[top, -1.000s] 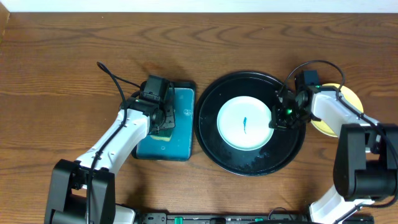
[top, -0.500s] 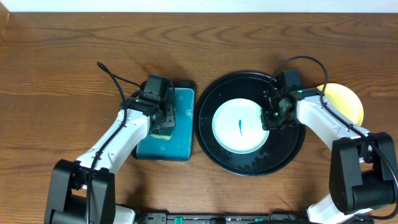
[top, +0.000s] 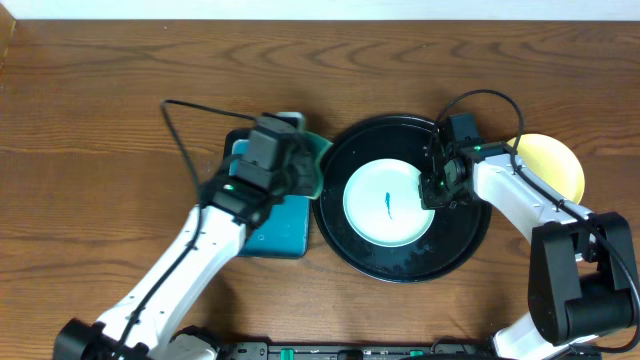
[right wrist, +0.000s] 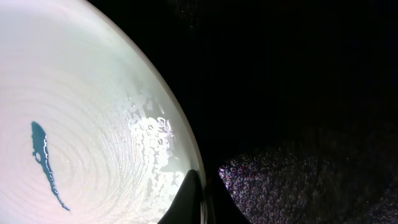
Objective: Clean dirty plates on tray and stack at the side
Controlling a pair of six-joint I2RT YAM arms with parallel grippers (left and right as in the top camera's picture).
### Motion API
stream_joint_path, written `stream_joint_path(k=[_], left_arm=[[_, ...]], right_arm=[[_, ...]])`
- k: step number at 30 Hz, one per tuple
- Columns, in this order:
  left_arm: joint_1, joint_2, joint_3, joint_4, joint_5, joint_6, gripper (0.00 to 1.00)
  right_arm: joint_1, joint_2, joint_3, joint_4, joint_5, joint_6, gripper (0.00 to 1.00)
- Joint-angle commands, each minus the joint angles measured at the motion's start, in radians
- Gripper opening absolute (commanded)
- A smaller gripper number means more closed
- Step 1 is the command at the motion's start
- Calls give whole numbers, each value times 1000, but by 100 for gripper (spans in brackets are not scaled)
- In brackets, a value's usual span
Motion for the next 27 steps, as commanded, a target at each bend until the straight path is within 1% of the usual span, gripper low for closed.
stream_joint_path(k=[1,7,12,16,18,24,27], left_arm=[[-79,60,7,72,21,-42,7],[-209,195,7,242,22,-82,7],[-269,260,7,319,8,-82,8],[-262,256,7,291,-92,-80,7],[-246,237,8,264,-124,-51,8],[-163,99,8,125,-233,48,7],[-103,33,7,57,-273,74,7]], right_arm=[[6,-12,-7,0,35,11,1],[6,-12,-7,0,10,11,1],[5,-12,-8,0,10,11,1],[6,-12,-8,0,10,11,1],[6,-12,-8,0,10,11,1],[5,-12,-8,0,10,11,1],[6,-12,-8,2,10,11,1]])
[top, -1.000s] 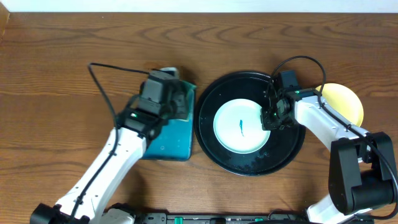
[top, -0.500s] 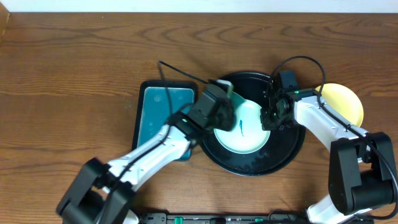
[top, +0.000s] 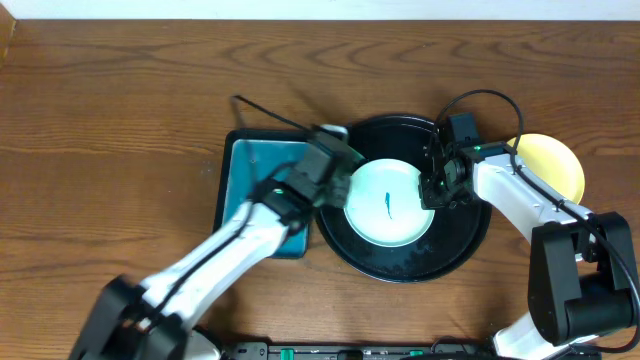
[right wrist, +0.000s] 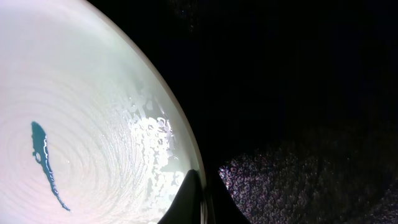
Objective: Clean dirty plates on tray and stack at the side
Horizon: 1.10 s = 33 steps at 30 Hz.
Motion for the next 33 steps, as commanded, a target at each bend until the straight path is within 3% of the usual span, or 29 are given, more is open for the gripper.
stream_joint_path(k=[1,10,33], left_arm=[[83,-99,8,-57,-97,65,8],[250,-35,-2,-183,-81,64,7],[257,301,-4,-129,-70,37,7]], right_arm=[[5,-12,-8,2,11,10,1],[5,-12,-8,2,11,10,1],[5,-12,-8,-1,11,10,1]])
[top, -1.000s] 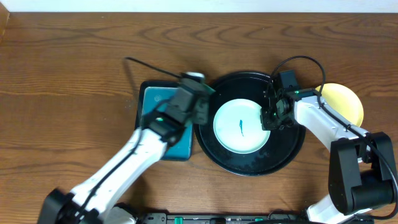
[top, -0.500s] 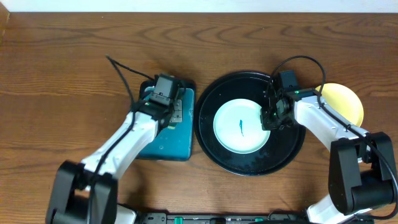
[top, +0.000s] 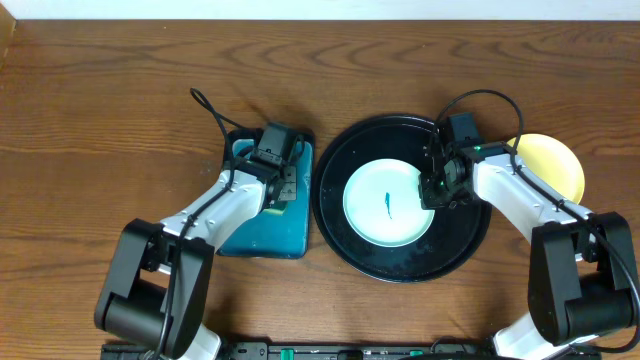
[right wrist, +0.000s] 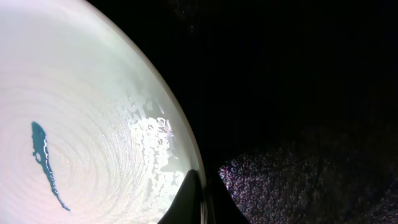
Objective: Clean dirty plates on tray and stack at the side
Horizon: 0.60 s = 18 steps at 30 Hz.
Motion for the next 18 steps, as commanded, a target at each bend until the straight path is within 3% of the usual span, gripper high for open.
stream_joint_path(k=[1,9,18], left_arm=[[5,82,-5,6,-1,-18,7],[5,84,-4,-3,-1,-35,7],[5,-153,-3,-40,-2,-35,8]], right_arm=[[5,-12,-8,-1,11,11,1],[5,-12,-8,-2,11,11,1],[5,-12,-13,-1,11,11,1]])
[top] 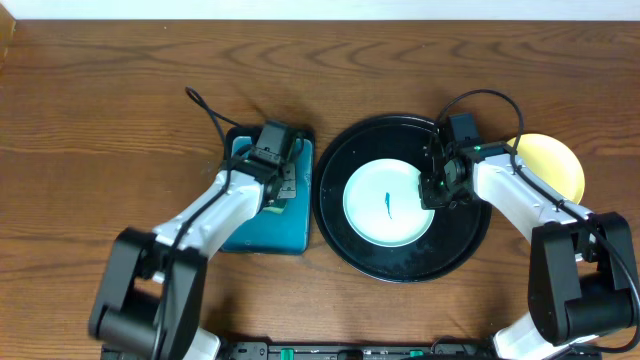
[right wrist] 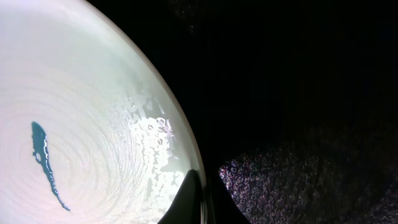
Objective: Clean dirty plates on tray and stack at the side
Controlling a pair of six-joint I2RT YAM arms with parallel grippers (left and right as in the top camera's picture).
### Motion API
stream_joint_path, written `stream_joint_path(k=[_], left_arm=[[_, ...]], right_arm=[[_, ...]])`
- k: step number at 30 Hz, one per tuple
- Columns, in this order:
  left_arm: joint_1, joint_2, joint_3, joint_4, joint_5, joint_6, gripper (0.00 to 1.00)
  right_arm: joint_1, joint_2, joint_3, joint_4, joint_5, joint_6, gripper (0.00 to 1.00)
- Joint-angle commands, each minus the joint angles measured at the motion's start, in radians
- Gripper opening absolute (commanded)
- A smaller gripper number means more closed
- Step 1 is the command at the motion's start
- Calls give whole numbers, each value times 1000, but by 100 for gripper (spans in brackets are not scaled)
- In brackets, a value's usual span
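A white plate with a thin blue streak lies in the round black tray. My right gripper is shut on the plate's right rim, one finger on top and one under the edge; overhead it is the right gripper. My left gripper points down into a teal basin left of the tray, with a yellow-green sponge showing at its tips. A pale yellow plate lies on the table right of the tray.
The basin nearly touches the tray's left rim. The right forearm crosses the tray's right side and part of the yellow plate. A black cable loops above the left wrist. Bare wooden table surrounds everything.
The left forearm has shifted slightly while its gripper stays over the teal basin. The right gripper, plate and blue streak have not changed.
The left gripper held the green sponge at the gap between basin and tray. Then it was reaching over the plate's left edge. After that it was back down in the basin, where it remains. Throughout, the right gripper pinched the plate's rim and the streak stayed.
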Motion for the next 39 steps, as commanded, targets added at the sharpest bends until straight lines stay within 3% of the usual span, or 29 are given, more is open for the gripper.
stream_joint_path(k=[1,24,28,36,39], left_arm=[[5,-126,-11,-14,4,-5,7],[5,-199,-11,20,16,-5,8],[44,-204,-13,56,134,-5,7],[245,-204,-29,137,562,7,7],[323,-204,-47,170,763,73,7]], right_arm=[[5,-12,-13,-1,11,11,1],[5,-12,-13,-1,12,10,1],[4,-12,-13,-1,12,10,1],[5,-12,-13,-2,15,10,1],[4,-12,-13,-1,15,10,1]])
